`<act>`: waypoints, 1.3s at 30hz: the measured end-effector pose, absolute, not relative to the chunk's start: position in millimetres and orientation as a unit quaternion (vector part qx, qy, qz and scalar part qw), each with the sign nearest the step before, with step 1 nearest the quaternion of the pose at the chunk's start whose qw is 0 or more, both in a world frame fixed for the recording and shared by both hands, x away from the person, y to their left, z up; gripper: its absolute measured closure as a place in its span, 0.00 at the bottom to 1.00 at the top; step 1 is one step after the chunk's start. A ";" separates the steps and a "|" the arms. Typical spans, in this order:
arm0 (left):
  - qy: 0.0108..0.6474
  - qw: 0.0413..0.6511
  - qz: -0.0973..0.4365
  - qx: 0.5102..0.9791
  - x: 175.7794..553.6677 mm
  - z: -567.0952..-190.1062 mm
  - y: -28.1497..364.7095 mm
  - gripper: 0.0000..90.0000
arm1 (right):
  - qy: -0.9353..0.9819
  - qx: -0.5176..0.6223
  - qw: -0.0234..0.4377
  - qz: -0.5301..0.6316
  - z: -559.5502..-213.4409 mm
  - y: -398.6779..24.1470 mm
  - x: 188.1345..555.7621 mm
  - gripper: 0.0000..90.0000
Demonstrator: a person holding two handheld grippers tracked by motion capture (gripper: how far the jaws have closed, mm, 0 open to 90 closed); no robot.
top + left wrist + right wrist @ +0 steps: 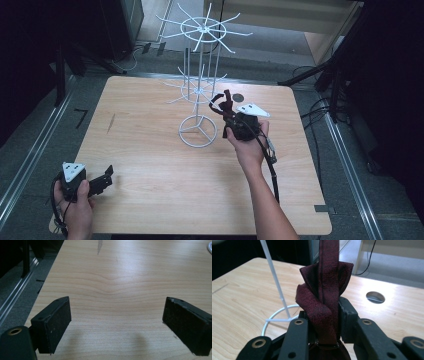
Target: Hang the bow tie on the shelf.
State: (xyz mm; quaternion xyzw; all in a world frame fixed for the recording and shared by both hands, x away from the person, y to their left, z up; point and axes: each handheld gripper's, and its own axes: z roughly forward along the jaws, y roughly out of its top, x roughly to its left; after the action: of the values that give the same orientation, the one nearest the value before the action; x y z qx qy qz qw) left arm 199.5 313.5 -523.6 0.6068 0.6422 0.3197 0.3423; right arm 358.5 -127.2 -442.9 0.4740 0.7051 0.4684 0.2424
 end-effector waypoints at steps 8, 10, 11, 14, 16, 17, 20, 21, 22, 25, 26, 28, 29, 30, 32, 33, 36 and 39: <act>0.641 0.342 0.320 0.608 199.5 -523.6 313.5 0.10 | 0.717 0.474 0.233 0.455 -460.0 -118.0 360.7 0.82; 0.641 0.342 0.320 0.608 199.4 -523.5 313.7 0.10 | 0.723 0.471 0.230 0.450 -463.4 -115.2 361.7 0.82; 0.641 0.342 0.319 0.608 199.4 -523.5 313.7 0.10 | 0.724 0.471 0.229 0.449 -464.5 -114.1 362.2 0.82; 0.641 0.341 0.320 0.608 199.4 -523.5 313.6 0.10 | 0.733 0.468 0.224 0.441 -469.6 -110.0 363.9 0.82; 0.642 0.342 0.319 0.608 199.4 -523.5 313.7 0.10 | 0.738 0.465 0.222 0.436 -474.2 -106.0 364.1 0.81; 0.642 0.342 0.319 0.608 199.4 -523.5 313.7 0.10 | 0.738 0.465 0.222 0.436 -474.2 -106.0 364.1 0.81; 0.642 0.343 0.319 0.608 199.4 -523.6 313.9 0.10 | 0.738 0.461 0.217 0.442 -477.7 -104.2 364.3 0.65; 0.642 0.342 0.319 0.608 199.4 -523.6 313.9 0.10 | 0.739 0.458 0.222 0.442 -478.9 -103.2 363.6 0.55; 0.642 0.343 0.318 0.608 199.5 -523.5 314.0 0.10 | 0.743 0.453 0.226 0.438 -479.8 -102.0 361.9 0.46; 0.642 0.344 0.318 0.607 199.5 -523.5 314.2 0.10 | 0.749 0.455 0.200 0.438 -480.1 -103.0 359.0 0.39; 0.642 0.344 0.318 0.607 199.5 -523.5 314.2 0.10 | 0.749 0.455 0.200 0.438 -480.1 -103.0 359.0 0.39; 0.642 0.344 0.318 0.607 199.5 -523.5 314.2 0.10 | 0.747 0.454 0.200 0.442 -479.7 -105.5 356.9 0.36; 0.642 0.344 0.318 0.607 199.5 -523.5 314.1 0.10 | 0.746 0.457 0.199 0.443 -479.3 -106.7 356.1 0.33; 0.642 0.344 0.318 0.607 199.5 -523.5 314.1 0.10 | 0.744 0.459 0.201 0.442 -479.1 -108.0 355.4 0.29; 0.642 0.344 0.318 0.607 199.5 -523.5 314.2 0.10 | 0.744 0.461 0.202 0.439 -478.5 -110.7 354.0 0.25; 0.642 0.344 0.319 0.606 199.5 -523.5 314.1 0.10 | 0.744 0.461 0.204 0.439 -477.9 -113.8 351.8 0.22; 0.642 0.343 0.319 0.607 199.6 -523.5 314.0 0.10 | 0.743 0.460 0.204 0.442 -477.4 -117.3 349.2 0.21; 0.642 0.344 0.318 0.606 199.6 -523.5 314.1 0.10 | 0.742 0.459 0.207 0.443 -477.2 -124.0 344.9 0.19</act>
State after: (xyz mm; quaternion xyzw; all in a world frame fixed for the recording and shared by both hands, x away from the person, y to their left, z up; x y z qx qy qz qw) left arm 199.6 314.1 -523.5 0.6064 0.6424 0.3184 0.3439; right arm 344.9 -124.0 -477.2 0.4588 0.7420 0.4430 0.2067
